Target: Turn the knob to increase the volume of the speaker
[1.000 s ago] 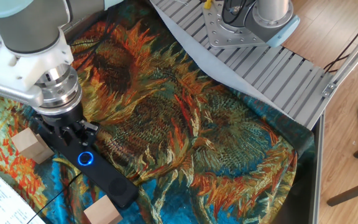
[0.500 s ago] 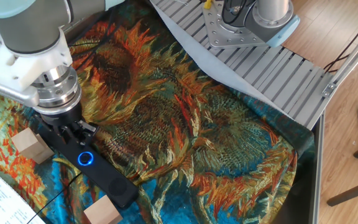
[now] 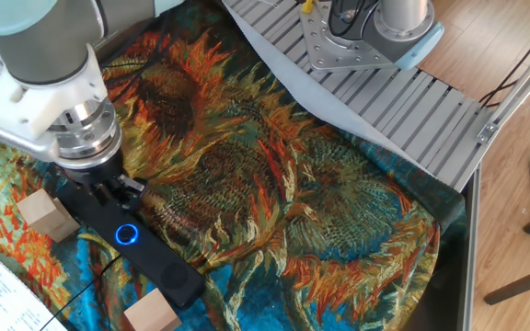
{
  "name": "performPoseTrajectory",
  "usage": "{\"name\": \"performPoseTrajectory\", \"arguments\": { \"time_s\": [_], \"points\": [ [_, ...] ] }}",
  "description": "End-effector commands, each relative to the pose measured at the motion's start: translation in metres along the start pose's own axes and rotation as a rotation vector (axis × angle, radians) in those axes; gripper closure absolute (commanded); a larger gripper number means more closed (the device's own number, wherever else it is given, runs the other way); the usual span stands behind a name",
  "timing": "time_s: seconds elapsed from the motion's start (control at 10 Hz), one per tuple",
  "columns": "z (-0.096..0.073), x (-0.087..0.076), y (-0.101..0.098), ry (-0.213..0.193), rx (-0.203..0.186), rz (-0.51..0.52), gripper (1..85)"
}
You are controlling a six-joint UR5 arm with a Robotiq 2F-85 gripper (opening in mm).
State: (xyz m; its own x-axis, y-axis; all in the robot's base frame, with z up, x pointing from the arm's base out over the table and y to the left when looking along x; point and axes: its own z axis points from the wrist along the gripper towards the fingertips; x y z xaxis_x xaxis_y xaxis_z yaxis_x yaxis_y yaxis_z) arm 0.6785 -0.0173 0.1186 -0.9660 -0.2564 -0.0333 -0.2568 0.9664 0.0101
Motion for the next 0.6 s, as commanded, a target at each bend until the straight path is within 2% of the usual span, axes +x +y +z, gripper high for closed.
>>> {"name": "performPoseTrajectory", "arguments": {
  "time_s": [0.0,0.1,0.2,0.5],
  "points": [
    [0.006,0.008,0.011,0.042,-0.041,0.034,48.0],
    [0.007,0.0,0.014,0.015,-0.052,0.036,48.0],
    [0.01,-0.007,0.014,0.007,-0.055,0.036,47.3],
    [0.019,-0.025,0.009,-0.004,-0.03,0.045,47.0]
  ]
}}
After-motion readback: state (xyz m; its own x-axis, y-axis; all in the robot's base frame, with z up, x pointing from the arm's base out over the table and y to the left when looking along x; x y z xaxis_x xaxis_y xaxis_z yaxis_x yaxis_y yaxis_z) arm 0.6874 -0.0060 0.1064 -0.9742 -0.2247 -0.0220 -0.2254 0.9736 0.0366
